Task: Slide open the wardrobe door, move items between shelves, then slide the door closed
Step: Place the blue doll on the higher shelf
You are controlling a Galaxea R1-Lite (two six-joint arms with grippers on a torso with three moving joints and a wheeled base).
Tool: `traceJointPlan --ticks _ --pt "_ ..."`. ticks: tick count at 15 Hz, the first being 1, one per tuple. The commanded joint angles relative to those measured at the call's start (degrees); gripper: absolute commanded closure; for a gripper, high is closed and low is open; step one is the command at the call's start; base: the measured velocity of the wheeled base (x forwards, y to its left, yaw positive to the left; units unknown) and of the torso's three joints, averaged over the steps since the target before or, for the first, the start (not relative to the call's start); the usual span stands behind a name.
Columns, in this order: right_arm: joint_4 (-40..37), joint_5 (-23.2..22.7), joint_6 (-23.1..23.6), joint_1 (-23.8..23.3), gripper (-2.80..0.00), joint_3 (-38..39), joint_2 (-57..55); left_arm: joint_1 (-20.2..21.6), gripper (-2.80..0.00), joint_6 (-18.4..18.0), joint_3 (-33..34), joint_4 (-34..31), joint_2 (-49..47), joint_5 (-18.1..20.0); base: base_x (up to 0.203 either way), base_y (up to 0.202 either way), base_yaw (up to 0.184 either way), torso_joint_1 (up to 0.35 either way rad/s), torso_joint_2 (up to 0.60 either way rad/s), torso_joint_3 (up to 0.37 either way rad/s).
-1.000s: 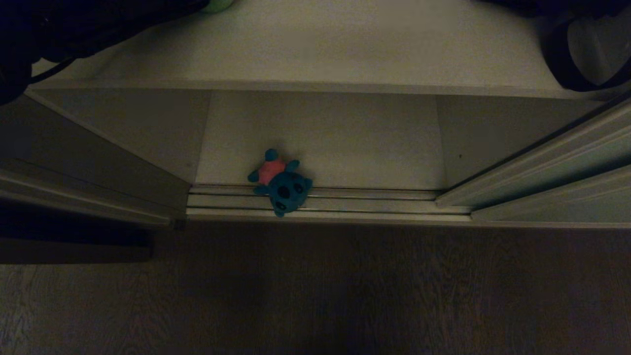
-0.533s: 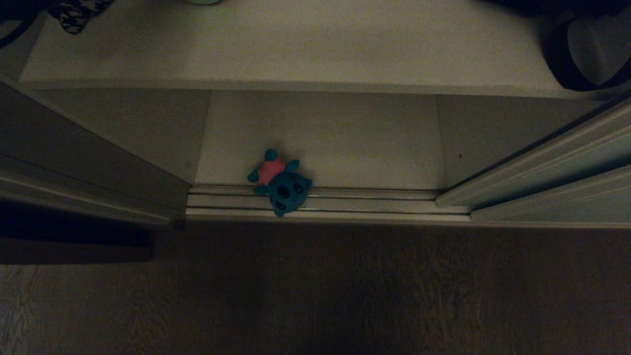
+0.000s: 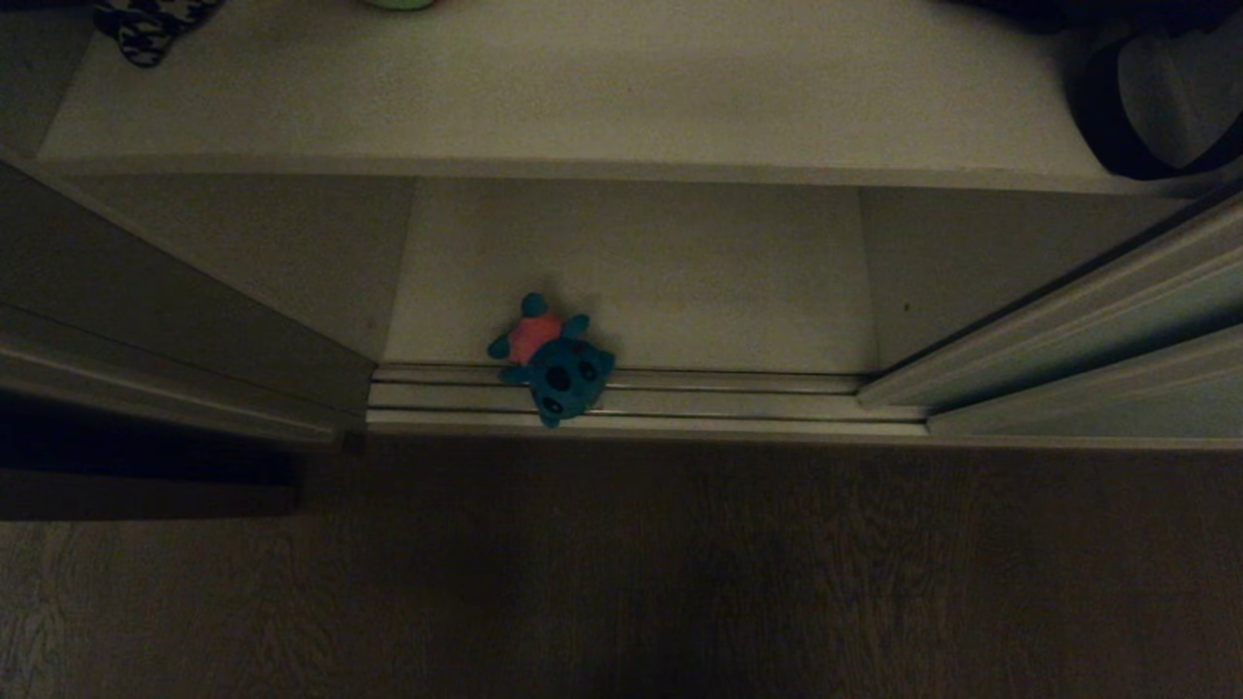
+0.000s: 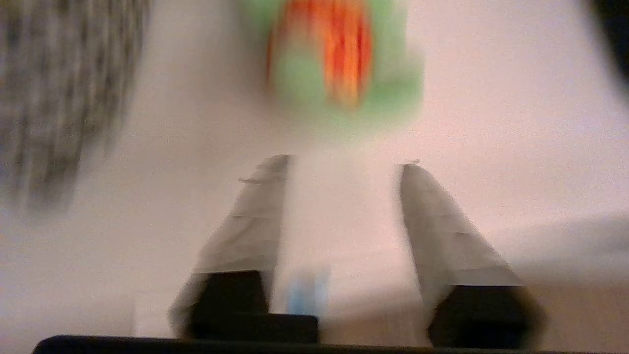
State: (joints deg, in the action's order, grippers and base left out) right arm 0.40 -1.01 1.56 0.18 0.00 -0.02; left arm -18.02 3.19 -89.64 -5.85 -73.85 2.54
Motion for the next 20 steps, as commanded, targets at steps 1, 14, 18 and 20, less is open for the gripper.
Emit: traceJointPlan --ticks 1,14,18,20 --pt "0.03 -0.04 0.02 0.08 0.0 0.0 0.02 -0.01 0.0 0.34 4.85 -11.17 10.54 0.24 0.0 0.0 0.0 0.0 0.0 0.0" --pt "0.03 -0.04 0.02 0.08 0.0 0.0 0.02 0.0 0.0 4.99 56.99 -27.35 27.06 2.32 0.0 0.0 0.0 0.0 0.0 0.0" --pt "0.04 -0.04 0.02 0.08 0.0 0.0 0.02 -0.06 0.0 4.84 64.04 -2.55 6.71 4.27 0.0 0.0 0.0 0.0 0.0 0.0" --pt "-0.02 -0.04 0.02 0.08 0.0 0.0 0.02 -0.12 0.0 5.03 63.34 7.27 -3.8 5.08 0.0 0.0 0.0 0.0 0.0 0.0"
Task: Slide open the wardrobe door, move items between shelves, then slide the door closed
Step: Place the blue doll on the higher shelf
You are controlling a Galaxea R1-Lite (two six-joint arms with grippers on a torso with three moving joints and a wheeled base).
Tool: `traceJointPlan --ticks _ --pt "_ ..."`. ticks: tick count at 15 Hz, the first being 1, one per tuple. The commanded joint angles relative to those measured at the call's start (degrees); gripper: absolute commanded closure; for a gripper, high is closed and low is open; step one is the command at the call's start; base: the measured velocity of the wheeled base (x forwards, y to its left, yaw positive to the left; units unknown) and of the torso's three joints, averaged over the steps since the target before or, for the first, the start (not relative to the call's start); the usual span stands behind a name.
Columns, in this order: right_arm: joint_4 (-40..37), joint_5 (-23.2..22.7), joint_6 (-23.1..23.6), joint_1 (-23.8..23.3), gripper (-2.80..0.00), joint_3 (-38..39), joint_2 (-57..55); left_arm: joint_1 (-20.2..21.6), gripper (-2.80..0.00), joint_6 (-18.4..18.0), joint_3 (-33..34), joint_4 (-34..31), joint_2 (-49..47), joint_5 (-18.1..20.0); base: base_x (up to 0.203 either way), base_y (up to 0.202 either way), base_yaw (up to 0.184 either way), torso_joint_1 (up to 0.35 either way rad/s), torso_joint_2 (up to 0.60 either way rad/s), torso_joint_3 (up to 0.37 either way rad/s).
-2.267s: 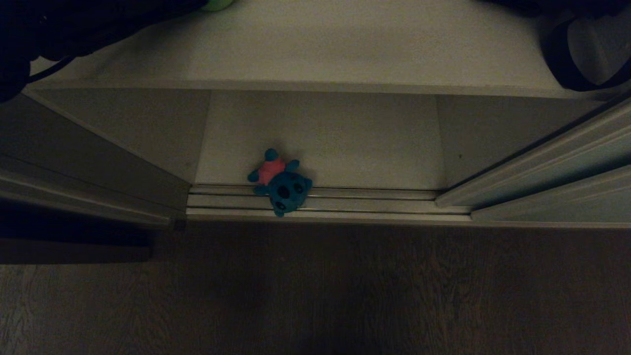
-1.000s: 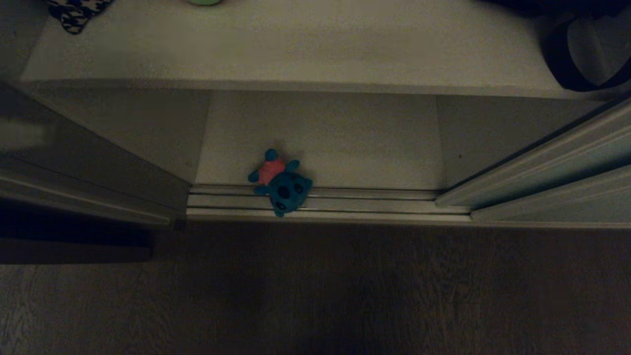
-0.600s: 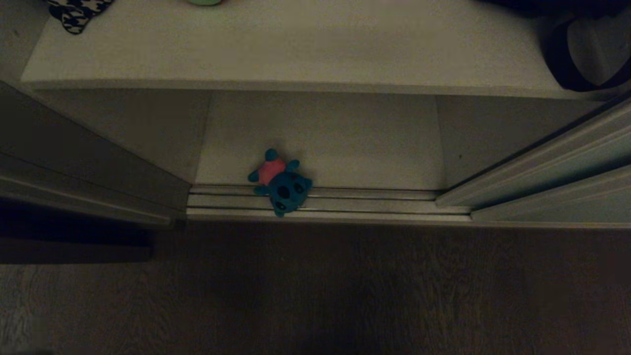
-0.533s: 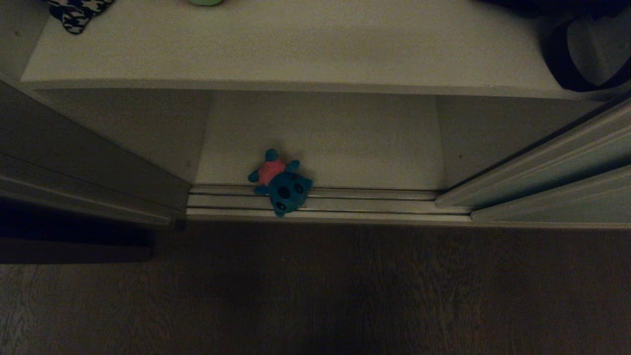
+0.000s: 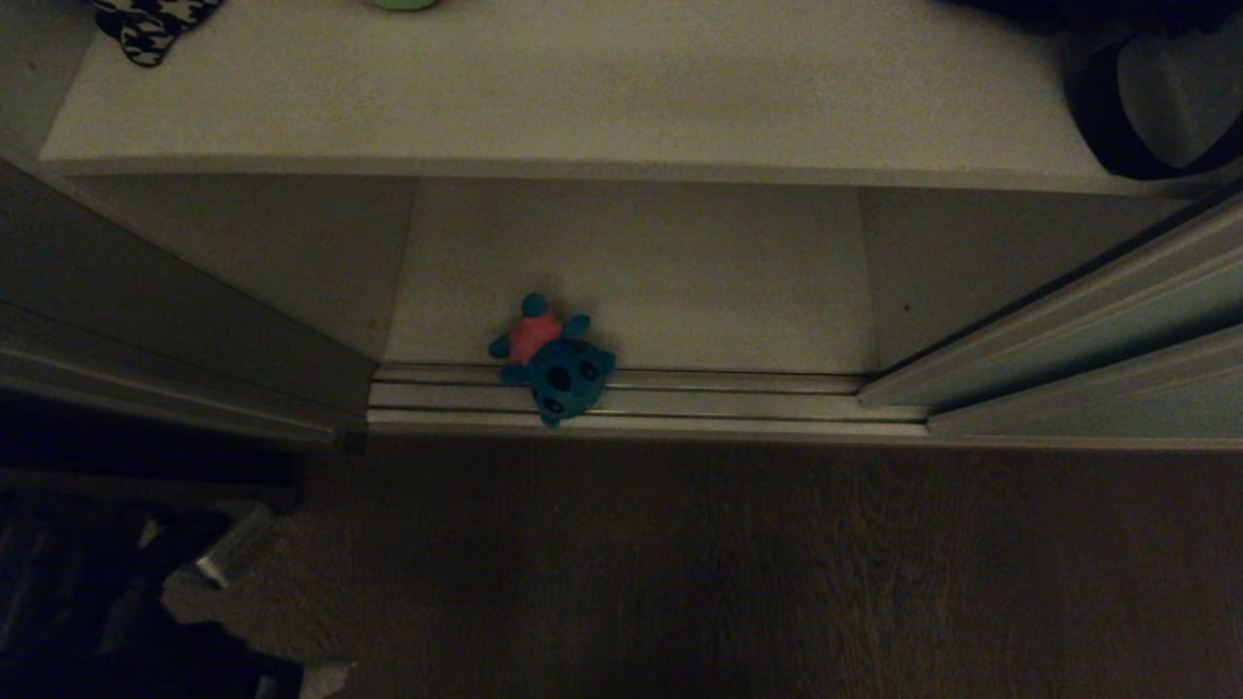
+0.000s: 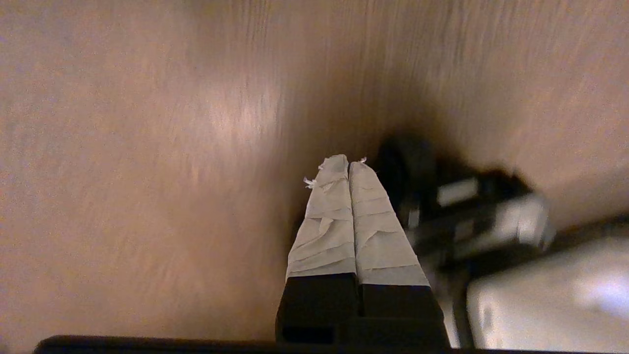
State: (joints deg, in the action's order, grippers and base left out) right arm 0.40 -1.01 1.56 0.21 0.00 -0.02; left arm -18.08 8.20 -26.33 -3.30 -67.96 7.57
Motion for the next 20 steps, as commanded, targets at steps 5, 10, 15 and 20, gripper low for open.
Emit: traceJointPlan --ticks 5,10,15,20 --pt "-0.05 -0.04 0.02 0.0 0.0 0.0 0.02 -0.16 0.0 3.53 -14.67 18.38 -30.23 0.92 0.0 0.0 0.0 0.0 0.0 0.0" --pt "0.03 -0.04 0.02 0.04 0.0 0.0 0.02 -0.47 0.0 10.3 -26.53 19.74 -39.03 1.03 0.0 0.0 0.0 0.0 0.0 0.0" --pt "0.01 -0.04 0.02 0.05 0.0 0.0 0.02 -0.88 -2.8 15.33 -35.8 18.3 -45.74 1.13 0.0 0.0 0.0 0.0 0.0 0.0" --pt "0.02 -0.04 0.02 -0.02 0.0 0.0 0.02 -1.26 -2.8 17.95 -42.1 16.21 -50.34 -3.69 0.0 0.0 0.0 0.0 0.0 0.0"
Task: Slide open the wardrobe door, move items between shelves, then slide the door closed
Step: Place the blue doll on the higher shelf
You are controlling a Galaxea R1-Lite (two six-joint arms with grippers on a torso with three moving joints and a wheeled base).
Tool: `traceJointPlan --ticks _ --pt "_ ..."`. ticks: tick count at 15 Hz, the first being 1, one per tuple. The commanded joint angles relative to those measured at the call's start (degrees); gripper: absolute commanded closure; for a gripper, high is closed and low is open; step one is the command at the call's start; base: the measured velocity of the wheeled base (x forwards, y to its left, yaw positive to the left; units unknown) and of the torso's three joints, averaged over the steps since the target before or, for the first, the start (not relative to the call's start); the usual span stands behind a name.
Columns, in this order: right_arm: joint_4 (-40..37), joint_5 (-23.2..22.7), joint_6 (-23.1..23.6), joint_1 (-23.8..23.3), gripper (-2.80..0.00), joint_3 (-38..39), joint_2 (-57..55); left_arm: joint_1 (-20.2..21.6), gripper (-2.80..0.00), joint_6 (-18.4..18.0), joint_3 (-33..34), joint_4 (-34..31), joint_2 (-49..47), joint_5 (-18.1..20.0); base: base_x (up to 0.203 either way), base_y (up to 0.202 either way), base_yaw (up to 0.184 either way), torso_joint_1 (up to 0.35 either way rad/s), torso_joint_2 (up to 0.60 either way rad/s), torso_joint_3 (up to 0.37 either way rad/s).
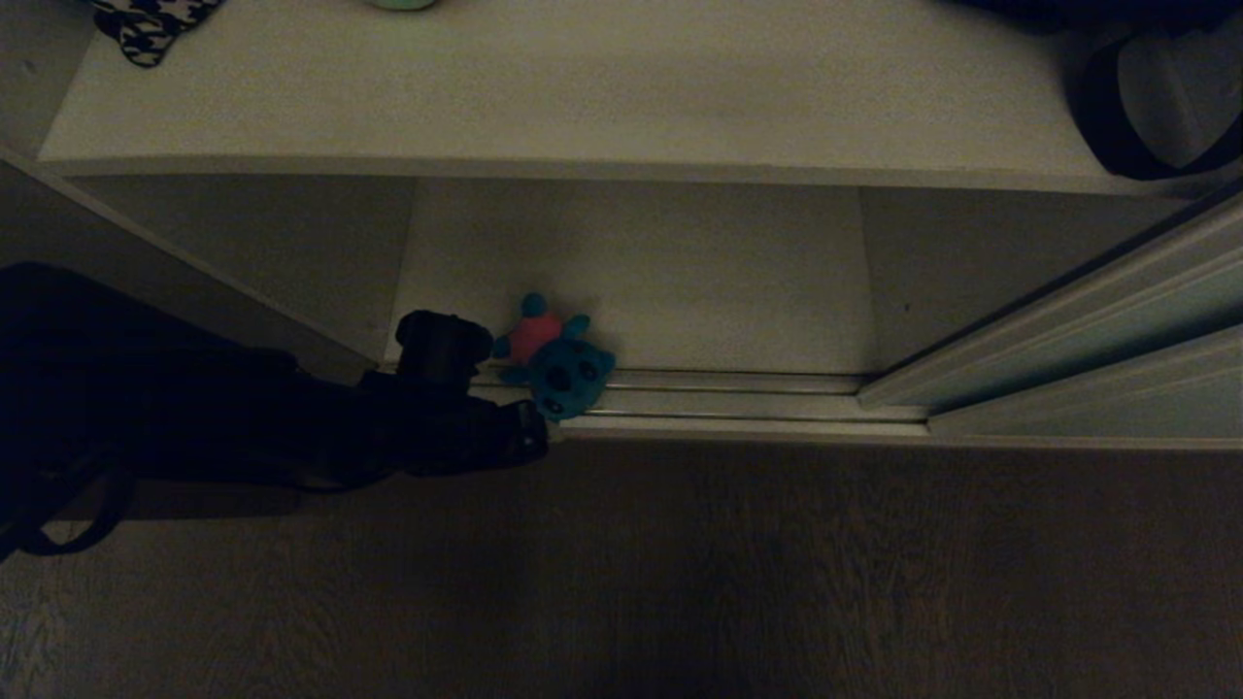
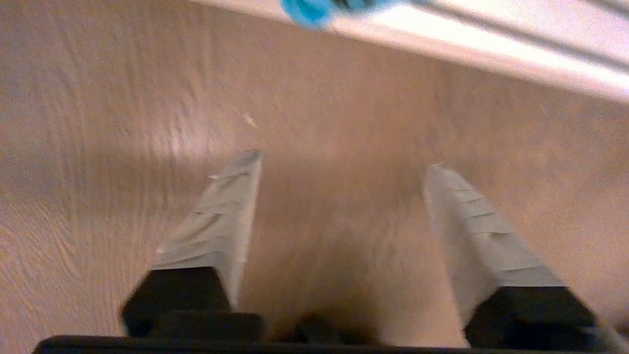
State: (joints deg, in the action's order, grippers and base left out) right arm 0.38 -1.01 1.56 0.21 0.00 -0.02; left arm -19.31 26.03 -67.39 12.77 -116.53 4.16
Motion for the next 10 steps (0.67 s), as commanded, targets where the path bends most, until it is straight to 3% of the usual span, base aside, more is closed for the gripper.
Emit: traceJointPlan --ticks 1,5,10 --pt "0.06 -0.04 0.02 0.06 0.0 0.0 0.02 -0.03 -2.8 0.61 -2.63 0.14 -3.23 -1.82 0.0 0.0 0.0 0.0 0.0 0.0" --pt "0.02 -0.04 0.02 0.0 0.0 0.0 0.02 -0.35 -2.8 3.3 -10.01 0.42 -8.57 -6.67 0.0 0.0 0.0 0.0 0.0 0.0" --pt "0.06 -0.04 0.02 -0.01 0.0 0.0 0.02 -0.73 -2.8 8.55 -18.95 0.5 -13.42 -7.82 0.0 0.0 0.0 0.0 0.0 0.0"
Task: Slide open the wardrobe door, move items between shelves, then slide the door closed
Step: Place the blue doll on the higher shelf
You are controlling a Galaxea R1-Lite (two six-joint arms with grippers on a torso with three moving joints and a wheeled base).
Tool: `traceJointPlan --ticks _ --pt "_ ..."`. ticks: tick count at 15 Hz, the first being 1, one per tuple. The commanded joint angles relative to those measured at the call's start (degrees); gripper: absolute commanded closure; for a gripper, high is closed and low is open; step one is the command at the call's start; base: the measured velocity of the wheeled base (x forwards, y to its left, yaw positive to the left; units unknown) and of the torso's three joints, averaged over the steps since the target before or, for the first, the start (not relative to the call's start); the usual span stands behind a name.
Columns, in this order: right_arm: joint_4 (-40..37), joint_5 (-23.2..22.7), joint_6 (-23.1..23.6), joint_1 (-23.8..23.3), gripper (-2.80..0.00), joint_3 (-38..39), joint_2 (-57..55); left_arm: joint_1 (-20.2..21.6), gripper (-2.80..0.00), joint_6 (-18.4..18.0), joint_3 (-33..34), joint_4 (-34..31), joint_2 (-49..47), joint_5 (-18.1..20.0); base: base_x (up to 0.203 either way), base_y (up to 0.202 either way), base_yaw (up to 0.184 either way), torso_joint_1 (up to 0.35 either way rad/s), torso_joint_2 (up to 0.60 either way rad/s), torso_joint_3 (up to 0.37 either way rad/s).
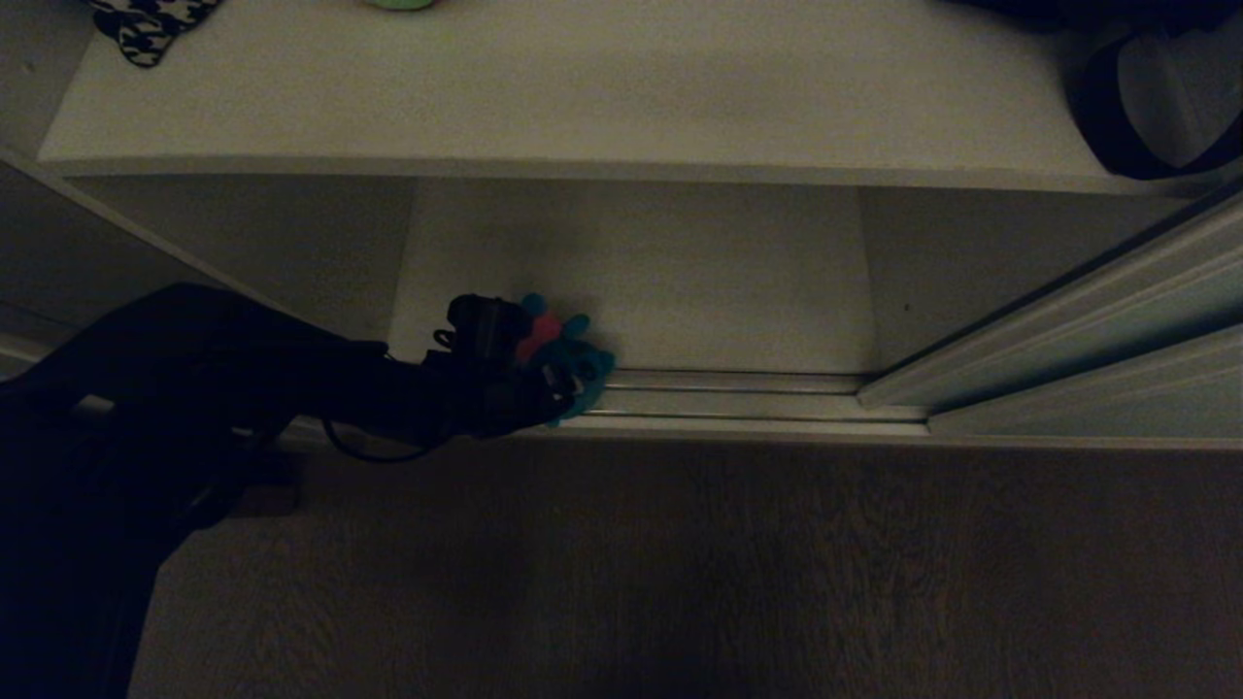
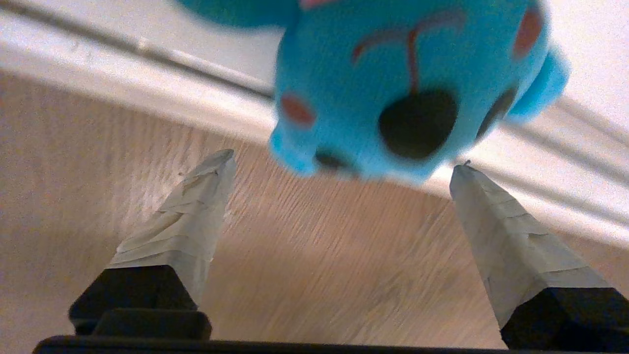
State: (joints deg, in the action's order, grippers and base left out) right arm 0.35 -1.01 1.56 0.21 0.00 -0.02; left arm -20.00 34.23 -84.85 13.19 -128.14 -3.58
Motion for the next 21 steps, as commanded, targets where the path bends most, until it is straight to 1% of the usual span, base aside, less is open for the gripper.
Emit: traceJointPlan --ticks 1,4,7,8,9,10,11,12,15,17,18,21 --pt "0.08 -0.04 0.02 -0.01 0.0 0.0 0.02 -0.14 -2.8 0.5 -2.57 0.08 -2.47 -0.14 0.0 0.0 0.0 0.0 0.0 0.0" --pt "0.09 -0.04 0.02 0.04 0.0 0.0 0.02 -0.27 -2.8 0.36 -6.11 0.37 -4.59 -0.56 0.0 0.0 0.0 0.0 0.0 0.0" --pt "0.0 -0.04 0.02 -0.02 0.0 0.0 0.02 -0.25 -2.8 -0.31 -9.87 0.61 -7.08 -2.39 0.0 0.0 0.0 0.0 0.0 0.0" --pt "0.07 -0.04 0.02 -0.03 0.0 0.0 0.02 -0.27 -2.8 -1.11 -10.65 0.98 -8.06 -2.54 0.0 0.0 0.0 0.0 0.0 0.0" --pt "0.09 -0.04 0.02 0.05 0.0 0.0 0.02 -0.29 -2.8 -3.08 -10.81 2.42 -8.99 -2.57 0.0 0.0 0.0 0.0 0.0 0.0" --pt "0.09 -0.04 0.02 -0.03 0.0 0.0 0.02 -0.3 -2.8 -4.64 -10.72 5.05 -9.73 -2.89 0.0 0.0 0.0 0.0 0.0 0.0" --pt "0.0 -0.04 0.02 0.06 0.0 0.0 0.02 -0.3 -2.8 -5.37 -10.79 7.18 -10.16 -4.31 0.0 0.0 0.0 0.0 0.0 0.0" --pt "0.0 -0.04 0.02 0.04 0.0 0.0 0.02 -0.27 0.0 -5.62 -10.9 8.09 -10.37 -5.3 0.0 0.0 0.0 0.0 0.0 0.0" --pt "0.08 -0.04 0.02 0.06 0.0 0.0 0.02 -0.21 0.0 -5.32 -10.5 8.11 -8.88 -5.1 0.0 0.0 0.0 0.0 0.0 0.0" --pt "0.0 -0.04 0.02 -0.03 0.0 0.0 0.02 -0.23 0.0 -5.45 -8.71 7.55 -6.44 -4.87 0.0 0.0 0.0 0.0 0.0 0.0" --pt "0.02 -0.04 0.02 -0.03 0.0 0.0 0.02 -0.27 0.0 -5.9 -5.73 7.41 -4.4 -4.23 0.0 0.0 0.0 0.0 0.0 0.0" --pt "0.08 -0.04 0.02 0.05 0.0 0.0 0.02 -0.72 0.0 -9.89 7.22 7.1 5.57 0.82 0.0 0.0 0.0 0.0 0.0 0.0"
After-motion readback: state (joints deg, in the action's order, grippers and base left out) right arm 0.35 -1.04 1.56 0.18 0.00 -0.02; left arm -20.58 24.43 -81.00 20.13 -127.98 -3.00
